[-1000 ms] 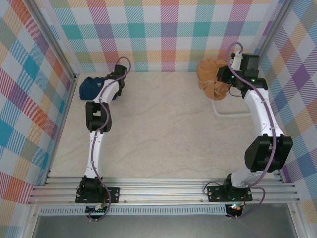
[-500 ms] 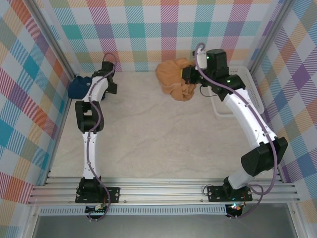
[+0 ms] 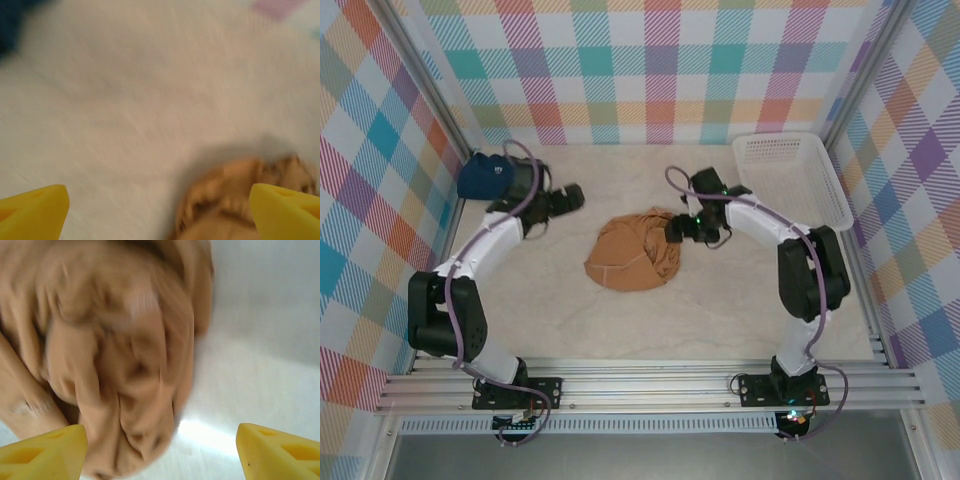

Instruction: Fold the inside-out t-shirt

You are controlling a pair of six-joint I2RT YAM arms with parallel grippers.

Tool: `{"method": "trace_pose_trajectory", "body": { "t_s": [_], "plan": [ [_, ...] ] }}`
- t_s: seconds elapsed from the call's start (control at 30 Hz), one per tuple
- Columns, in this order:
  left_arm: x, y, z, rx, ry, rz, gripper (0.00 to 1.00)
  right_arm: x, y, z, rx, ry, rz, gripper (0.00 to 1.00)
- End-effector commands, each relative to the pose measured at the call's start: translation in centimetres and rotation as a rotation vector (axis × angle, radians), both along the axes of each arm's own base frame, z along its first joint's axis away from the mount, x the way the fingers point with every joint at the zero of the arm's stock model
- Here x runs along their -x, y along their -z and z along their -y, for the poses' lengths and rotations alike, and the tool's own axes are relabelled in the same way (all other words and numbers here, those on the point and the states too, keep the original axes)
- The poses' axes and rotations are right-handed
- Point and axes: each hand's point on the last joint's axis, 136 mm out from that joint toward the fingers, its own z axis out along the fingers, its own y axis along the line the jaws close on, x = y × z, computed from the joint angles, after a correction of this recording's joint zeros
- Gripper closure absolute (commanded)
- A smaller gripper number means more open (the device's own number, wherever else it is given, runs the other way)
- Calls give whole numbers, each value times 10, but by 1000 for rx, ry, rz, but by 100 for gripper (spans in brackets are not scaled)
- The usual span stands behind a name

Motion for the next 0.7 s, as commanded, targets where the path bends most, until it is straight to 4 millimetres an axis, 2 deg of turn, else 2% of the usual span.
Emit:
{"method": "trace_pose_trajectory", "body": {
  "t_s": [0.0, 0.07, 0.1, 0.27, 0.37, 0.5, 0.57, 0.67],
  "plan": [
    [42, 24, 58, 51, 149, -56, 8, 23, -43, -16, -132, -43, 97, 25],
    [67, 45, 70, 12, 218, -124, 10, 35, -34, -23, -152, -61, 72, 29],
    [72, 53, 71, -3, 228, -139, 12, 36, -29, -26, -150, -63, 72, 31],
    [65, 79, 81, -58, 278, -192, 25, 11, -13, -26, -92, -12, 94, 43],
    [64, 97, 84, -83, 286, -245, 36, 6, 1, -33, -97, 5, 41, 50],
    [62, 106, 89, -67, 292, -251, 54, 10, 20, -52, -194, 0, -30, 65],
    [62, 109, 89, -68, 288, -255, 64, 10, 26, -60, -226, -6, -54, 76],
    [49, 96, 89, -66, 265, -190, 86, 6, 18, -58, -211, -23, -35, 98]
  ]
}}
